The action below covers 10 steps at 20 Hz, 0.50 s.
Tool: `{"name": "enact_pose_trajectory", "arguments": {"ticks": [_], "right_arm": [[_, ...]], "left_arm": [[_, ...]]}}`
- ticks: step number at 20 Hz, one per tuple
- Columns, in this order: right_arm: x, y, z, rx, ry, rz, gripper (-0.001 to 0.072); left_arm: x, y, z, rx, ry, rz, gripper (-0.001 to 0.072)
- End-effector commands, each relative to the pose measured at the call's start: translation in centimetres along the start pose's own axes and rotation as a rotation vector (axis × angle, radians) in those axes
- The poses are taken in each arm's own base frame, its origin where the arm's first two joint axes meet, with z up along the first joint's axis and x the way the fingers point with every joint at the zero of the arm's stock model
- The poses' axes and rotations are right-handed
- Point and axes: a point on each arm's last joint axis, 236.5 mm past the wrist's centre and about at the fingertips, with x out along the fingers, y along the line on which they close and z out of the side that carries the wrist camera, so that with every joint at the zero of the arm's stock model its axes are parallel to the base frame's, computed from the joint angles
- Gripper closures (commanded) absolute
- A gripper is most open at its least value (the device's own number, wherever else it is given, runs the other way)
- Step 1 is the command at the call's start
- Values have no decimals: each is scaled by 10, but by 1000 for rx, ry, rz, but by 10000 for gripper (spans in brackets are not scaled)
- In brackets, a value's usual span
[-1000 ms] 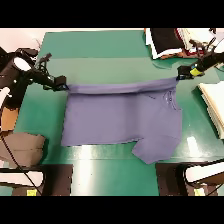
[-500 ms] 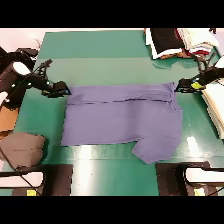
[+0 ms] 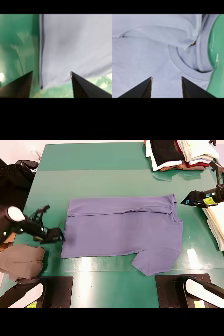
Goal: Fold the shirts.
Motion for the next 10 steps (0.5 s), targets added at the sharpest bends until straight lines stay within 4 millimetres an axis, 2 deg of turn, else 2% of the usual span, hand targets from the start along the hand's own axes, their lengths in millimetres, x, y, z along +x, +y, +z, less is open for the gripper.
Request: {"name": "enact_pose_trajectory", "arguments": {"ticks": [1, 6, 10], "right_arm": [[-4, 6, -9, 5, -16, 13, 299], [-14, 10, -9, -9, -45, 9, 299], [-24, 14, -8, -21, -73, 6, 300]], "left_arm": [[22, 6, -40, -43, 74, -10, 169], [35, -16, -52, -76, 100, -128, 169], [43, -13, -62, -90, 122, -128, 171]]}}
